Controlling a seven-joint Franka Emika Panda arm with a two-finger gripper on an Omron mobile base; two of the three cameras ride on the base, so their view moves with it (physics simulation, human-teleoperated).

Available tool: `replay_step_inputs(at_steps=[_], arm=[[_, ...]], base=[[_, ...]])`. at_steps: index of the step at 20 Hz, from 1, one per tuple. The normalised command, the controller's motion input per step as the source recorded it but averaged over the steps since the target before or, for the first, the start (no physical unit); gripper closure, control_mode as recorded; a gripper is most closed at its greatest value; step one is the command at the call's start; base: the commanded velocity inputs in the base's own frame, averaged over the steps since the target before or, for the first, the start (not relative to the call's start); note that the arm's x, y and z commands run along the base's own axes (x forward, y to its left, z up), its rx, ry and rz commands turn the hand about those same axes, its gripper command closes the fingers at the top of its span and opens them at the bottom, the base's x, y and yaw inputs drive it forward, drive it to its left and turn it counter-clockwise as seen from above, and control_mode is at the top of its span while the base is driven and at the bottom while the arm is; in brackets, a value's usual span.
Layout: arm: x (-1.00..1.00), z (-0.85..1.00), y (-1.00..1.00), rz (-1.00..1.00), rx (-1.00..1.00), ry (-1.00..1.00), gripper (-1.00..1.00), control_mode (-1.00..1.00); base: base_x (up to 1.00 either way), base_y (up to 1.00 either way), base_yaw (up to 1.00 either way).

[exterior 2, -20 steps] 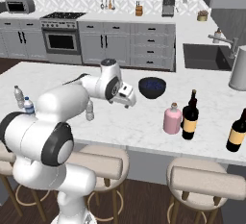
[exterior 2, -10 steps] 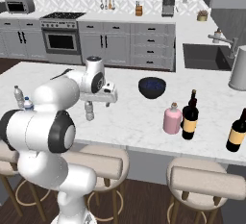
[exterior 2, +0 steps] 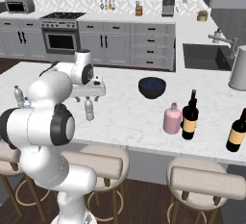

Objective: Move the plastic bottles in the middle to the plastics group, and the glass bottles in the middle to the glass group.

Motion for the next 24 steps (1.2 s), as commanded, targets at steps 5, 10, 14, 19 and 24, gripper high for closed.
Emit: replay_step_inputs(at_steps=[5,10,14,19,24], arm=[[0.26,0.0,0.34,0.09,0.01,-0.09,-1.0,-1.0],[0.22,0.0,0.17,0.04,0.03,-0.15,-1.0,-1.0],[0.19,0.0,0.0,0.0,0.02,-0.17,-1.0,-1.0],[0.16,-0.02,0.0,0.0,0.0,-0.03,-1.0,-1.0],[0.3,-0.05,0.0,0.0,0.0,0.0,-1.0,-1.0]], base=[[0.0,0.0,0.0],[0.0,0.0,0.0],[0.0,0.0,0.0],[0.0,0.0,0.0],[0.0,0.0,0.0]])
